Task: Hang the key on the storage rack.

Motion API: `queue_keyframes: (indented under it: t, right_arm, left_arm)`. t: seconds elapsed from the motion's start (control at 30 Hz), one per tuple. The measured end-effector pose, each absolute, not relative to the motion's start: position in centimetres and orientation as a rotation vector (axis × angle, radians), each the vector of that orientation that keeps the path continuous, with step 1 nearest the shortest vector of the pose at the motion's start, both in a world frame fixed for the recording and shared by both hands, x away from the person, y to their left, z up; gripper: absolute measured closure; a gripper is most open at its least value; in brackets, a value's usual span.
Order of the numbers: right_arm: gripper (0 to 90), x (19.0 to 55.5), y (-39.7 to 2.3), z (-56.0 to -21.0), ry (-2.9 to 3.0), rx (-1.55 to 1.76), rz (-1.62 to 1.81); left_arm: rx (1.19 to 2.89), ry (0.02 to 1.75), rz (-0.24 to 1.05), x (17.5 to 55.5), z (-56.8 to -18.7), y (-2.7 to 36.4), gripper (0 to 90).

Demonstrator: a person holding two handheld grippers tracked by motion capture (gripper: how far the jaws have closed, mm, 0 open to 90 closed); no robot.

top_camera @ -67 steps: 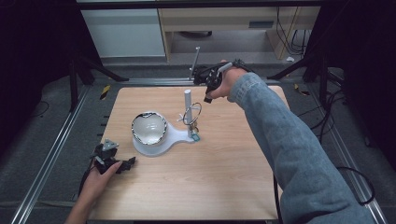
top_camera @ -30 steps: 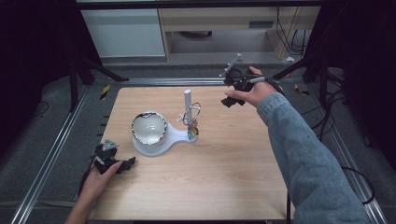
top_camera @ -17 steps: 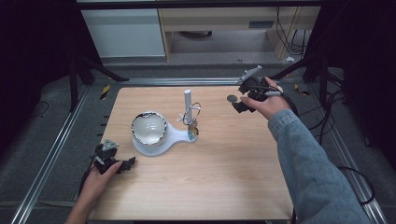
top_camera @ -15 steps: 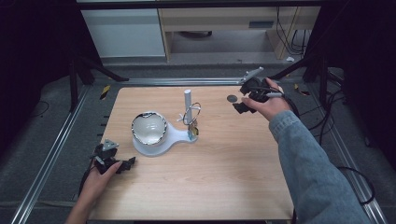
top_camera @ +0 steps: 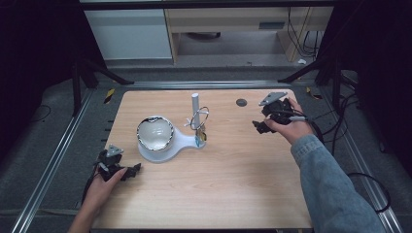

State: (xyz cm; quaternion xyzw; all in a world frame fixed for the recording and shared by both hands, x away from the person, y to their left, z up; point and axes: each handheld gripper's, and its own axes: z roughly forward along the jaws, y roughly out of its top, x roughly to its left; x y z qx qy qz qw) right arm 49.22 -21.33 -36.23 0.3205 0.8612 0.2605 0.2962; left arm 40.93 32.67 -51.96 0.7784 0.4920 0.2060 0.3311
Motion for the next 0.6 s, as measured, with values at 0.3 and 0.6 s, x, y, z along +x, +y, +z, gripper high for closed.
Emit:
queue_keyframes:
  t: [0.3,0.6]
  right_arm:
    - [10.6,48.0,-23.5,-39.6,2.264,0.897,0.727]
    - [10.4,46.7,-24.9,-43.0,2.289,0.962,0.749]
  left_arm:
    - [2.034,1.287,0.539,40.9,-52.0,32.7,0.0]
    - [2.034,1.287,0.54,40.9,-52.0,32.7,0.0]
